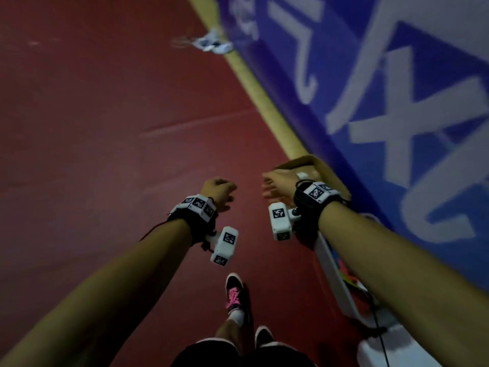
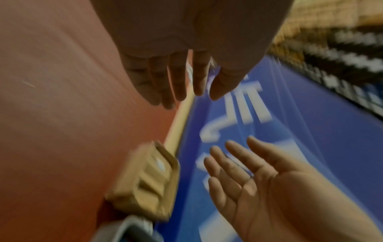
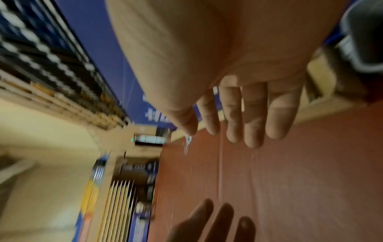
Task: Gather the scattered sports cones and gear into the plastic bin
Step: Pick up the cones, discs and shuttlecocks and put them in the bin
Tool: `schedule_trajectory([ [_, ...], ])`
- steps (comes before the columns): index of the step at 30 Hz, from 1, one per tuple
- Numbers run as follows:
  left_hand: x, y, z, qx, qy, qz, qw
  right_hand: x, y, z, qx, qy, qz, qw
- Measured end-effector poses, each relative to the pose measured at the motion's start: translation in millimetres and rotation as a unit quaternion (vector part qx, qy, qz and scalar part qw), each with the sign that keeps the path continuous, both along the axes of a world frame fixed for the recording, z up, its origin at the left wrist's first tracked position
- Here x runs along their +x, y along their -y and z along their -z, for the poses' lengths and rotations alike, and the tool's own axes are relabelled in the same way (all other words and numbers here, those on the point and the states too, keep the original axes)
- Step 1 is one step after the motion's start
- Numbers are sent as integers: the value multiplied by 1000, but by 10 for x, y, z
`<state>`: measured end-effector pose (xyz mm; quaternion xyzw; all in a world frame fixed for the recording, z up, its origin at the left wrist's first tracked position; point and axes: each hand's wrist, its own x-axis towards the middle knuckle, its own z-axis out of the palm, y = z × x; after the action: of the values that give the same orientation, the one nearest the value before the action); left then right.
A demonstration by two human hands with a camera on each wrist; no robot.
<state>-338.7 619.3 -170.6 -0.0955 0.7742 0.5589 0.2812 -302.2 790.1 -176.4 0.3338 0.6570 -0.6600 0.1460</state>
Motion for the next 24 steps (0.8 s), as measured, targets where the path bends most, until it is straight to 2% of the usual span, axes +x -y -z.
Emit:
schedule_trajectory([
  [2,41,658,-23,1,-2,-63,998,-201,662,-19,0,-6,-67,998],
  [5,168,1902,-94,10,-10,-197,980,-359,1918,-147,15,-12,-195,981],
  [7,312,2814,-90,20,-23,-282,959,-380,2849,-237,19,-27,-282,959],
  [11,684,4334,52,26,-37,-400,915,-316,4523,-294,50,-58,-430,900],
  [15,1167,5812,124,26,-53,-495,867,-149,6266,-254,54,-74,-518,851],
  [19,1816,7353,8,8,-58,-583,810,235,7916,-276,36,-69,-576,814],
  [24,2468,8836,-57,-6,-59,-674,736,625,9522,-331,36,-74,-652,754],
])
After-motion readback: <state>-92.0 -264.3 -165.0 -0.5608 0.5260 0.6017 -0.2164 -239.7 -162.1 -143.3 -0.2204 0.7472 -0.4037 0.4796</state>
